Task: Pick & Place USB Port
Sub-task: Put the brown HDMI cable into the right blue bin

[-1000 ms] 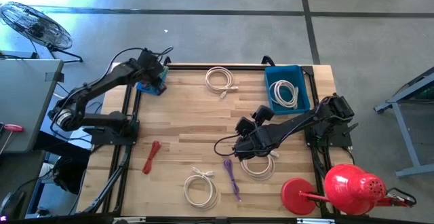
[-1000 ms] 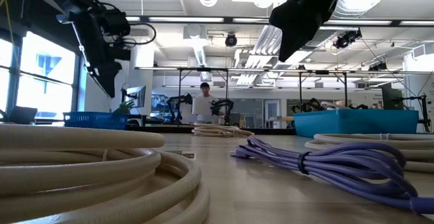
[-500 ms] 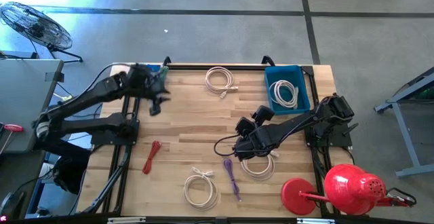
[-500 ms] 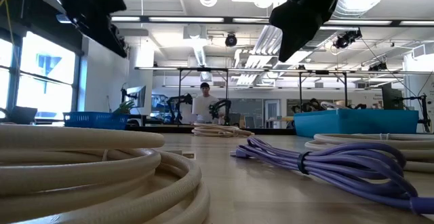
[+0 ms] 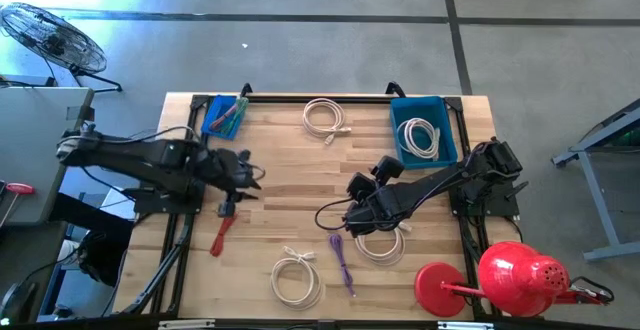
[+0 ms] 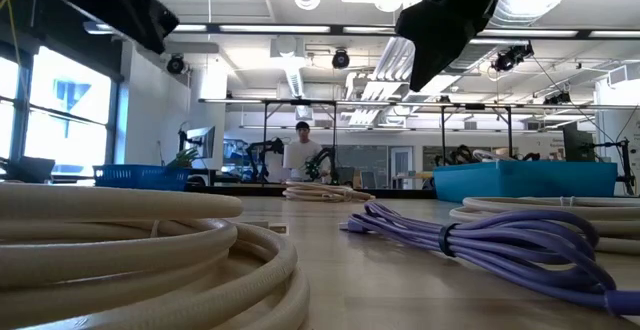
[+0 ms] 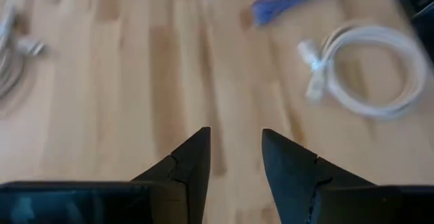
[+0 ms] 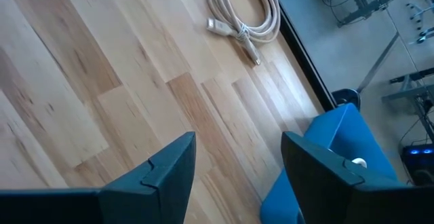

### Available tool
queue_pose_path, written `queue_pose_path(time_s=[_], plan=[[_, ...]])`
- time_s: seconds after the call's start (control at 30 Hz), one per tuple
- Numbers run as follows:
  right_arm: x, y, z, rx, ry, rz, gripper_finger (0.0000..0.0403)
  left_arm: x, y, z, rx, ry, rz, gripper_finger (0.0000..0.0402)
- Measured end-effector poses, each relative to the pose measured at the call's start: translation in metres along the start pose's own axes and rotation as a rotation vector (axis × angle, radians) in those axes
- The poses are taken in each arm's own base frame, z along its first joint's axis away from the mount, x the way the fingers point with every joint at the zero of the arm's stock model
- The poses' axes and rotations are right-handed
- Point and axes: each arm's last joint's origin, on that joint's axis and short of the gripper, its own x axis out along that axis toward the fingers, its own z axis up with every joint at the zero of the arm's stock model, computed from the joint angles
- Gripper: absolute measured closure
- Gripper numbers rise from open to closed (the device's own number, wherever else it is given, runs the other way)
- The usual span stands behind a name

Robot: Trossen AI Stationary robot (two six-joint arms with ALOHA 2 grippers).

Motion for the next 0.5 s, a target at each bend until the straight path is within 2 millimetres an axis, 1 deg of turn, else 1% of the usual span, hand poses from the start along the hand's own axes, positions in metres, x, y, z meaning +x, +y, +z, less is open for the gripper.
queue_pose_path(time_s=[0.1,0.2,0.33,0.5], plan=[[0.0,0.0,0.0,0.002,-0.001,0.001,0.0194,0.012,-0.011,0.011,0.032,-0.057,-0.048,0.0272],[0.0,0.0,0.0,0.003,0.001,0.004,0.0194,0.023,-0.018,0.016,0.076,-0.064,-0.076,0.0272],[0.0,0.001,0.0,0.003,0.015,0.017,0.0194,0.039,-0.019,0.015,0.04,-0.01,-0.083,0.0272],[0.0,0.001,0.0,0.003,0.016,0.018,0.0194,0.055,-0.022,0.019,0.022,-0.006,-0.138,0.0272]])
